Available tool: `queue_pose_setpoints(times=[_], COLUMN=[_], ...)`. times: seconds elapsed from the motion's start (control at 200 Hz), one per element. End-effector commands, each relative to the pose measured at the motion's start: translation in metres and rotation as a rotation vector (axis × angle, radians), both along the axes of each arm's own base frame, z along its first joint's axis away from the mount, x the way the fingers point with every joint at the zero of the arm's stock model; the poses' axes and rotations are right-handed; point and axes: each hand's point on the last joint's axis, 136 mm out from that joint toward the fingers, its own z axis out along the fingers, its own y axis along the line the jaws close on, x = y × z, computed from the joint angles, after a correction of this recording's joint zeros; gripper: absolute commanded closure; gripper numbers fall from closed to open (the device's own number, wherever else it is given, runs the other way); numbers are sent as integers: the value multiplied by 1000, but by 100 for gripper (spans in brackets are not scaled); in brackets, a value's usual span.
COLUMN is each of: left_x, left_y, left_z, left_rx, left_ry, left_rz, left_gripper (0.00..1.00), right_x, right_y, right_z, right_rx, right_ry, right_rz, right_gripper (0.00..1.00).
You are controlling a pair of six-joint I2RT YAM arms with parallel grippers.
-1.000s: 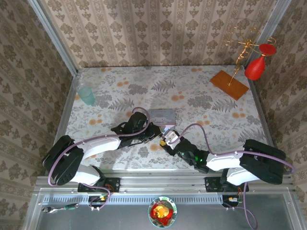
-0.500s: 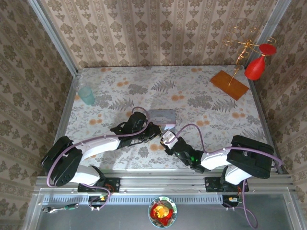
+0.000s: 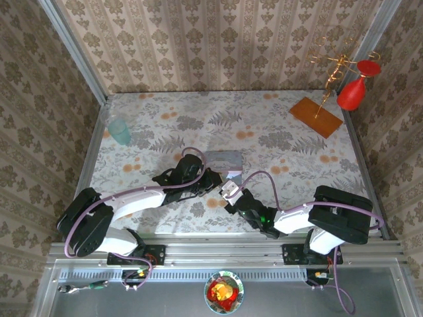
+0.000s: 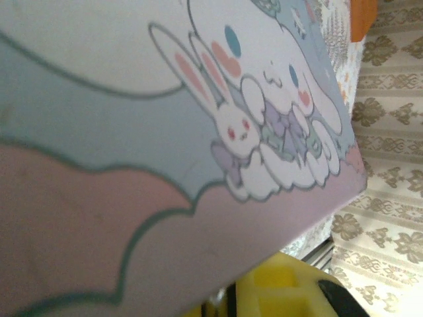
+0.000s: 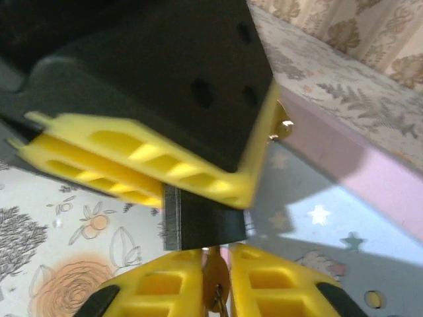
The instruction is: Unlock a padlock with a key
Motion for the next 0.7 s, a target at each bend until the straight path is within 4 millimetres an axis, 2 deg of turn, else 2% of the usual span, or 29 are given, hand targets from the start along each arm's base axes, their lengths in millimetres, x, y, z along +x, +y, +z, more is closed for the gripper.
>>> queue_pose_setpoints(times=[0.0, 0.25, 0.35, 0.47, 0.695], left_x=[-2, 3, 7, 11, 17], left_y=[-6, 0, 5, 11, 28], left_z=[10, 6, 4, 4, -2], left_rx=[-37, -22, -7, 20, 85], left_ry=[-24, -45, -63, -97, -129], left_rz=[-23, -14, -8, -8, 13], left_gripper=[100, 100, 100, 100, 73], right_x=[3, -26, -27, -24, -20], right_y=[8, 36, 35, 32, 28], right_z=[15, 9, 5, -6, -14], right_rx=[94, 269, 332, 308, 285], right_ry=[-4, 192, 241, 277, 291], right_rz=[-17, 155, 132, 85, 38], right_gripper=[91, 96, 99, 100, 100])
